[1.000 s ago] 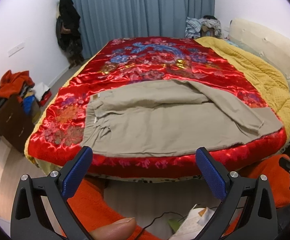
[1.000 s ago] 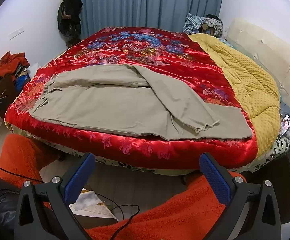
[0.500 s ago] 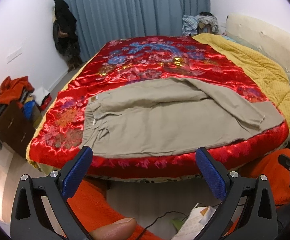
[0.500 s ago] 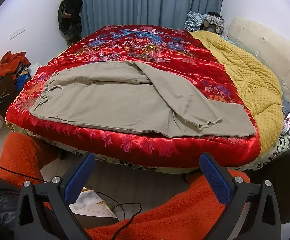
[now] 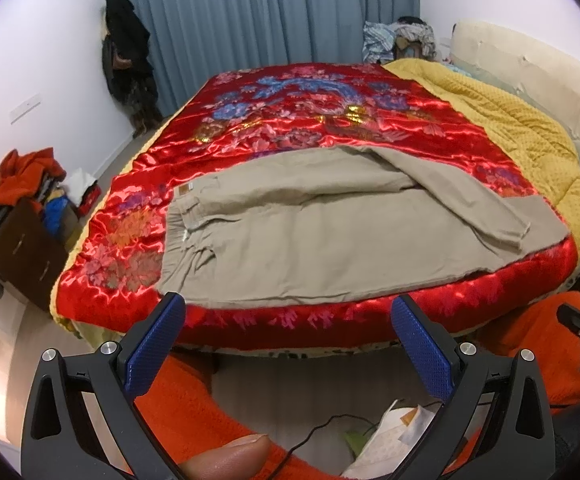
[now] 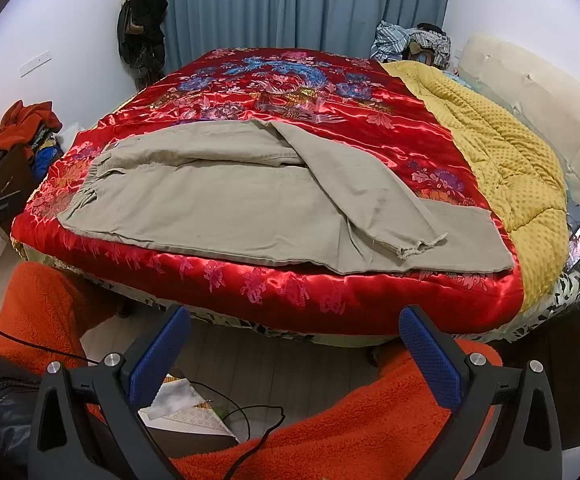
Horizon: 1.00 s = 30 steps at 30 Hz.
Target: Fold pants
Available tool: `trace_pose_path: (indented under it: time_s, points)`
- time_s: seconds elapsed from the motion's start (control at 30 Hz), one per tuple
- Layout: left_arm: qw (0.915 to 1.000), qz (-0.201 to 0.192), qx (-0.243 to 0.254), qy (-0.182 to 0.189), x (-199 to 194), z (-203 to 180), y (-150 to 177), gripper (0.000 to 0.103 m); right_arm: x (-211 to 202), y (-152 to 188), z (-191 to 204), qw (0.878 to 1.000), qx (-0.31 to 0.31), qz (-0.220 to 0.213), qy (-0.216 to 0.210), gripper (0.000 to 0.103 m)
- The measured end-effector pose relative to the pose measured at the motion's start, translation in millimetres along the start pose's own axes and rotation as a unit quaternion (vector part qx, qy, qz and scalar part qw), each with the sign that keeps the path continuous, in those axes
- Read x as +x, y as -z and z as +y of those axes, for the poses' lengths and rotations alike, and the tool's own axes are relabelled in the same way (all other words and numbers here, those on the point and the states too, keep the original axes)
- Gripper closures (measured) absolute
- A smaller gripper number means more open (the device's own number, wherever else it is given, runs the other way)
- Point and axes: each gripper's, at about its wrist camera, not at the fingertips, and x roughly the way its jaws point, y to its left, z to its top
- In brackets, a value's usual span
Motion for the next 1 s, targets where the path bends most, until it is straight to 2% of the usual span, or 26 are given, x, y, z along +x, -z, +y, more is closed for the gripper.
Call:
trace_pose_path:
  time_s: [0.2,0.57,0.67,1.0]
  points:
    - [1.0,0.002,-0.004,0.0,0,2,1,0.001,0,1,-5,1.0,0.011,-0.007,-0.016,0.0]
    - [1.0,-0.007,-0.002,0.005,0,-2,-2,0.001,-7,1,-11,0.999,0.021,-0.023,-0.011,0.0]
    - [0.9999,0.0,-0.007,0.01,4,0,-2,0.001,-8,-1,-13,0.999,0.025,-0.025,-0.01,0.0]
    - [0.9989,0.04,-0.015,-0.016,23,1,-3,0.001,-11,-1,-13,0.999,0.021,-0.035,-0.013,0.0]
